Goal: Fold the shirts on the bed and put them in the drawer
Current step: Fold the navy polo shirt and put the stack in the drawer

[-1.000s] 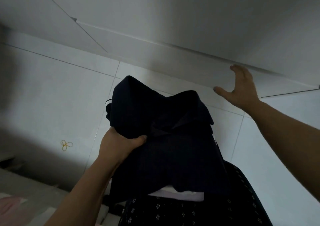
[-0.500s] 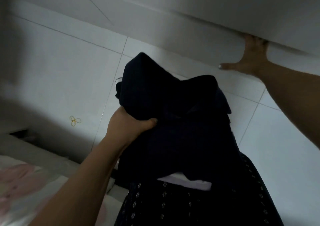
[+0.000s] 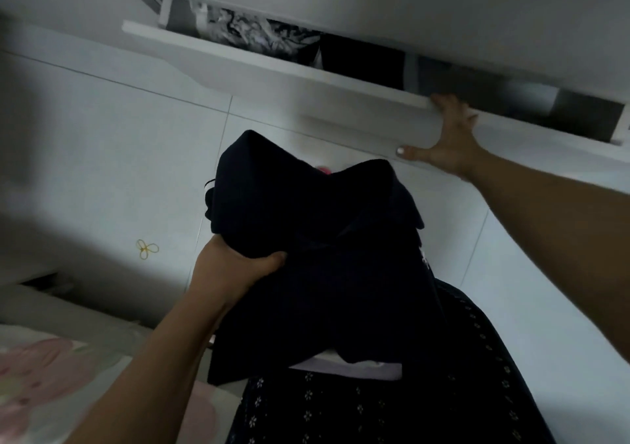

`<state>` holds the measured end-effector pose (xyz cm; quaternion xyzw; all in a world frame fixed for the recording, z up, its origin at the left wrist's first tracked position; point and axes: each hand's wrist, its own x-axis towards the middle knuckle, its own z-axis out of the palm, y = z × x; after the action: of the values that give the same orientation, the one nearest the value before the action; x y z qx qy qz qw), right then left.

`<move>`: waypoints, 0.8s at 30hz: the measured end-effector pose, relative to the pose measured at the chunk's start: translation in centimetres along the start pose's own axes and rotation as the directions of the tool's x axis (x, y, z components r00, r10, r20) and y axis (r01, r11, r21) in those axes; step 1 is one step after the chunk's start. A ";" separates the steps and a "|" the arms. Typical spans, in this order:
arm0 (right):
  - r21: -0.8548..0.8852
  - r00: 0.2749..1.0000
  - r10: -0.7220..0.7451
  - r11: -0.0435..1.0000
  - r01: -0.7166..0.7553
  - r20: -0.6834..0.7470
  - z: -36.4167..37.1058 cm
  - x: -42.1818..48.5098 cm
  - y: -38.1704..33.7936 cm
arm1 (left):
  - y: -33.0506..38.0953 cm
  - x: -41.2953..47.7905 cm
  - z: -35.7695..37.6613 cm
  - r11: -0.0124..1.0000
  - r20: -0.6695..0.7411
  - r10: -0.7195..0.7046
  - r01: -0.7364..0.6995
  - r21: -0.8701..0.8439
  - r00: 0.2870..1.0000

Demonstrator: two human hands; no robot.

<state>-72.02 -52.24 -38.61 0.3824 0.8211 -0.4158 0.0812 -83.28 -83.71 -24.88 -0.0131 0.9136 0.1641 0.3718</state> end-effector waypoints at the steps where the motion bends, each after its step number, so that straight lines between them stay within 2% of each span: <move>1: 0.021 1.000 0.002 1.000 -0.002 -0.001 0.6 -0.9 0.1 | -0.4 -0.3 0.0 1.000 -0.002 -0.003 0.003 0.002 1.000; 9: 0.108 0.998 0.005 0.994 -0.013 0.070 4.3 -7.5 0.5 | -4.7 -4.9 1.6 0.999 0.006 -0.050 0.049 0.018 0.999; 13: 0.186 0.991 0.036 0.981 -0.060 0.130 5.6 -10.4 0.2 | -7.8 -7.2 1.9 0.993 -0.019 -0.117 0.117 -0.013 0.993; 17: 0.192 0.990 0.050 0.979 -0.075 0.133 7.4 -13.3 0.1 | -8.8 -7.5 1.9 0.985 -0.004 -0.168 0.167 -0.036 0.986; 24: 0.211 0.955 0.043 0.972 -0.108 0.294 9.2 -17.8 0.8 | -8.8 -7.0 0.9 0.979 -0.024 -0.204 0.204 0.027 0.979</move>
<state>-60.84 -68.74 -36.97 0.3559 0.7330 -0.5536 0.1718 -76.33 -92.48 -23.24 -0.1030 0.9136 0.1114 0.3773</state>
